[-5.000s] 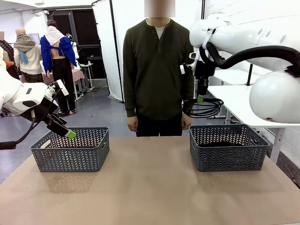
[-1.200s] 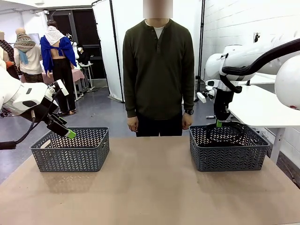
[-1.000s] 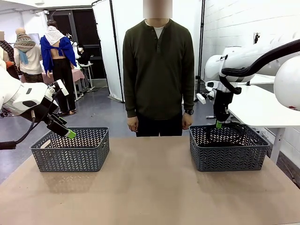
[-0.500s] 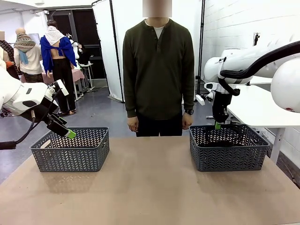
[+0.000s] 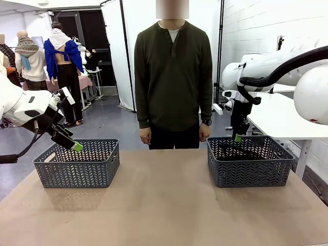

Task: Organize the cables according to human instructions.
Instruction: Pick up a bundle of cables and place it in the basket indicated by the human.

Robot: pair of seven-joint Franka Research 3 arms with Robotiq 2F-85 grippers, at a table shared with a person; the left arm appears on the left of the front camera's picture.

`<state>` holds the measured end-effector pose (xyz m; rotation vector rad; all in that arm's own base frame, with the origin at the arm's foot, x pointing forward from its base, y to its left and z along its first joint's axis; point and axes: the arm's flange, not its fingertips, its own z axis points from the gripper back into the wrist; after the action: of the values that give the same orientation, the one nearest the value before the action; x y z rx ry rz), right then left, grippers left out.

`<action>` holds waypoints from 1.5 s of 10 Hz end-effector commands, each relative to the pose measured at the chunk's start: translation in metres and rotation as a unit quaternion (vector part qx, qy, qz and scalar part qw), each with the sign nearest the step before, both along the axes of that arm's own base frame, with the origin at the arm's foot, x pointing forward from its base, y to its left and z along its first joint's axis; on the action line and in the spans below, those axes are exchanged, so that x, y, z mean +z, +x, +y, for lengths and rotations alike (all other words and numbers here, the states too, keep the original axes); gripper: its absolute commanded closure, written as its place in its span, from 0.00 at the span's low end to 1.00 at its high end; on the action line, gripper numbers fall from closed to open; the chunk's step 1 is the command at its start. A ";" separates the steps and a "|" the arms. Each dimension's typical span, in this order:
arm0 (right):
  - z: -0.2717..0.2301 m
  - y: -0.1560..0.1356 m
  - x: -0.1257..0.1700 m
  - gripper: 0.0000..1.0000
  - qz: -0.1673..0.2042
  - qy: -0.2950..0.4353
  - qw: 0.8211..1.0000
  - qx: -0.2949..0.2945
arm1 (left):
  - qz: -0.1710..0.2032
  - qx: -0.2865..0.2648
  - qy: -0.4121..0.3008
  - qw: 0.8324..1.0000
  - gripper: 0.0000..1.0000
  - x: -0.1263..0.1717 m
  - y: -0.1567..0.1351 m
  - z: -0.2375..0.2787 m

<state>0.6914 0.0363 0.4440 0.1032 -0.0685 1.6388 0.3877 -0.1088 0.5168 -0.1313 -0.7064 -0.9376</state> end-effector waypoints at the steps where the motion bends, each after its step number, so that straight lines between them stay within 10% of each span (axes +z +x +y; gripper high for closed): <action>1: 0.001 0.008 0.005 0.01 0.006 -0.008 1.000 0.009 | 0.001 -0.006 -0.005 1.000 0.00 -0.001 0.002 0.003; 15: 0.006 0.002 0.020 0.00 0.017 0.000 1.000 0.009 | 0.001 -0.006 -0.005 1.000 0.00 -0.001 0.002 0.003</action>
<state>0.6944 0.0432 0.4630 0.1147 -0.0297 1.6541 0.3877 -0.1088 0.5168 -0.1313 -0.7064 -0.9377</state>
